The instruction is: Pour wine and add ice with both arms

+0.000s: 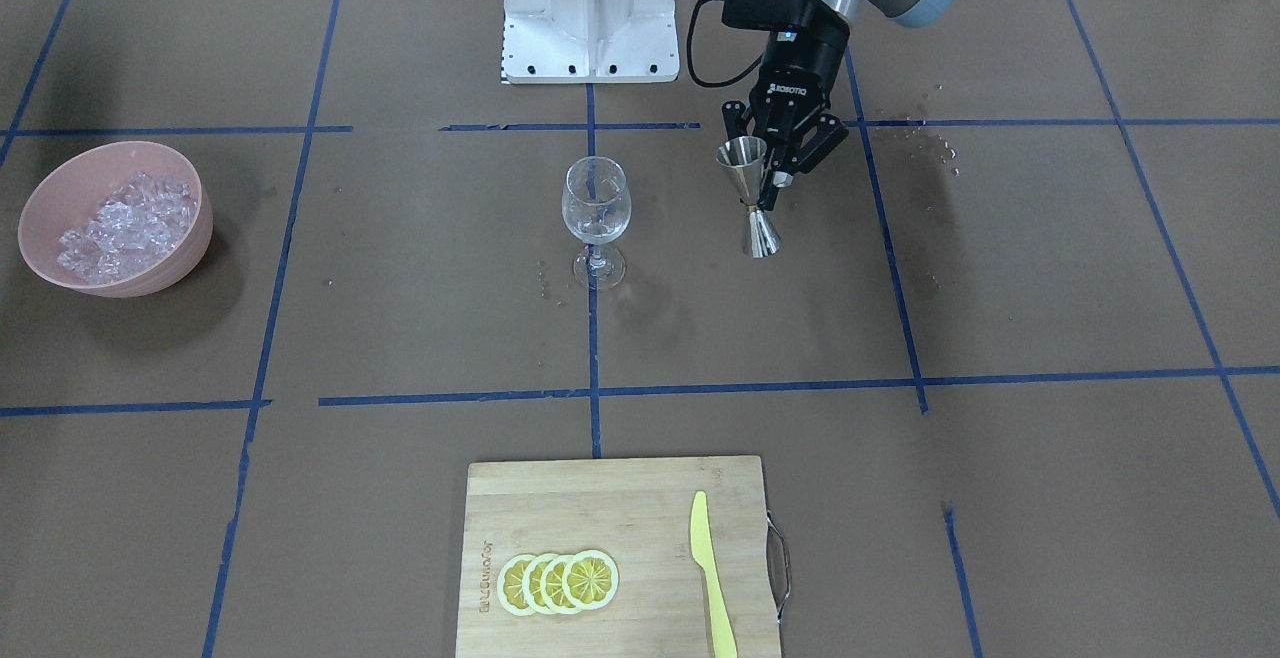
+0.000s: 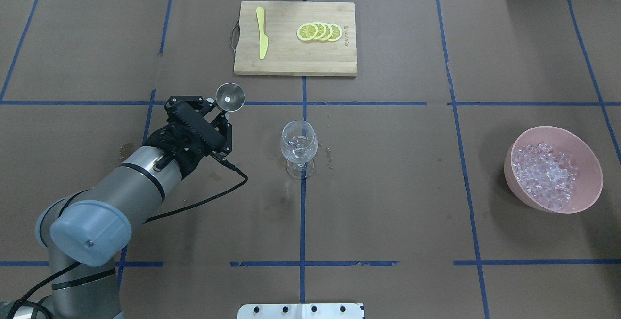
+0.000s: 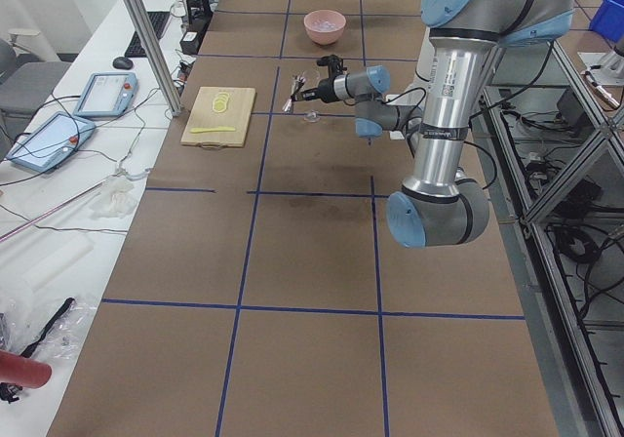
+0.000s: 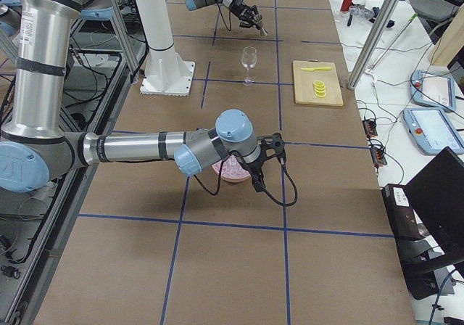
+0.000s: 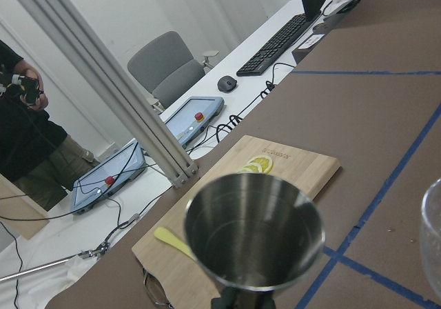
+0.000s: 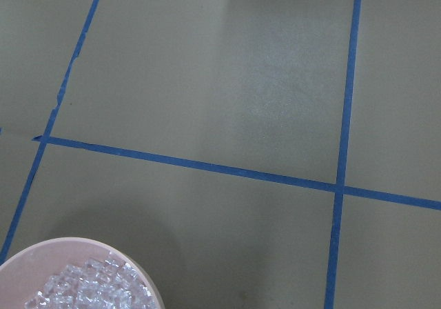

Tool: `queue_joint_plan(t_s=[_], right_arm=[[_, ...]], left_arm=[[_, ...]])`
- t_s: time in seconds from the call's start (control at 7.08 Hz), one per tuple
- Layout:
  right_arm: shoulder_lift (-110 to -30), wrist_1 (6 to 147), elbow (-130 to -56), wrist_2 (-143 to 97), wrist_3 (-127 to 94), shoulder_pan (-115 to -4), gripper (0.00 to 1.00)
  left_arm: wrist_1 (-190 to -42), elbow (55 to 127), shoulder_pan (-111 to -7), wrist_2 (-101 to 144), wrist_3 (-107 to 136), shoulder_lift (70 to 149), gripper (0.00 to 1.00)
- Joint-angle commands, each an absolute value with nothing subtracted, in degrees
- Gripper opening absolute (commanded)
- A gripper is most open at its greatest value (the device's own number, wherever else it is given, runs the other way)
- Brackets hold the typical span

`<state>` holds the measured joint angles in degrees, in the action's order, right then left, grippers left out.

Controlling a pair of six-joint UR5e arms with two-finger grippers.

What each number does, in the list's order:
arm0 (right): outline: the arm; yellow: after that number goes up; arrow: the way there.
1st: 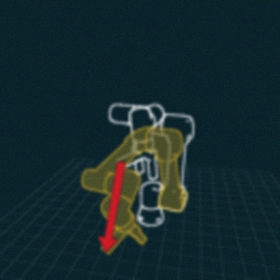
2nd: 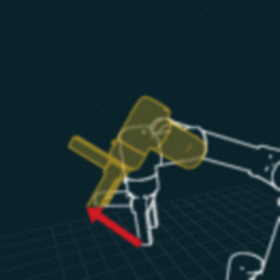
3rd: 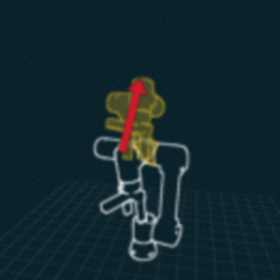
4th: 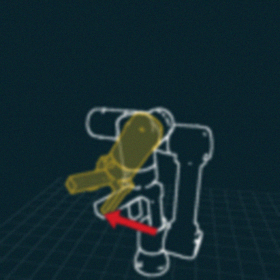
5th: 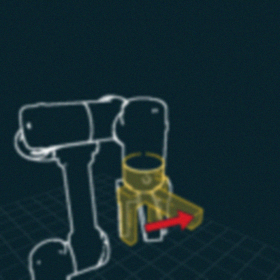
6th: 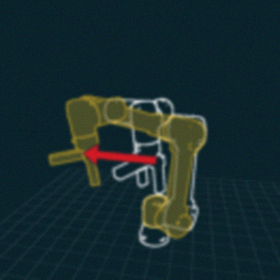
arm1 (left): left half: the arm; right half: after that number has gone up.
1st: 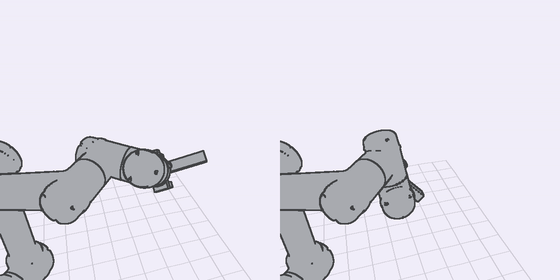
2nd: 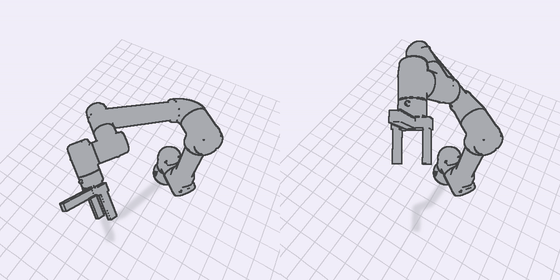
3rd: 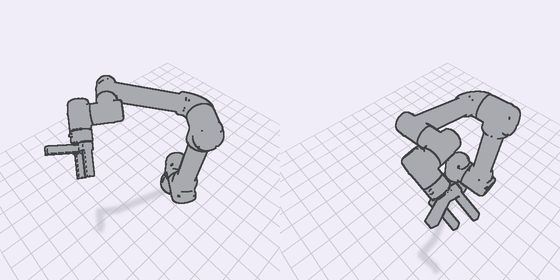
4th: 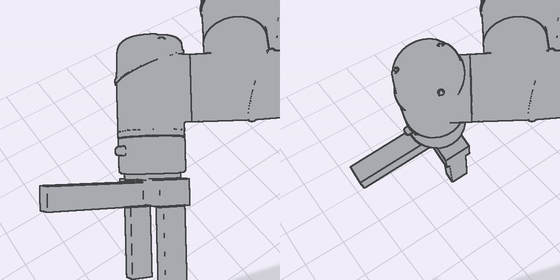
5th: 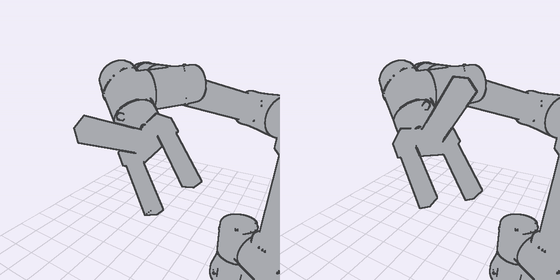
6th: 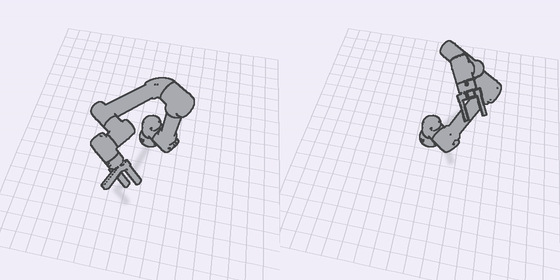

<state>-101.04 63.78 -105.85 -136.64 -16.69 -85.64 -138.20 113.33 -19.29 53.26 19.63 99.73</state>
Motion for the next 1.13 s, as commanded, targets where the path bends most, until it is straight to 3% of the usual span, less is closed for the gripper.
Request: queue_joint_plan(t_s=[0.0,0.28,0.56,0.99], right_arm=[[-100.64,64.07,-105.82,-136.76,-17.23,-85.69,0.99],[-100.63,64.07,-105.82,-136.76,-17.23,-85.61,0.99],[-100.72,64.07,-105.73,-136.76,-17.23,-85.69,0.99],[-100.90,63.90,-105.82,-136.67,-17.14,-85.69,0.99]], left_arm=[[-151.87,112.68,-19.51,53.26,27.40,85.86,0.00],[-163.34,109.97,-19.51,53.26,30.91,76.15,0.00],[-164.18,104.79,-19.42,53.26,38.21,75.41,0.00],[-164.09,103.45,-19.42,60.46,48.31,74.71,0.00]])
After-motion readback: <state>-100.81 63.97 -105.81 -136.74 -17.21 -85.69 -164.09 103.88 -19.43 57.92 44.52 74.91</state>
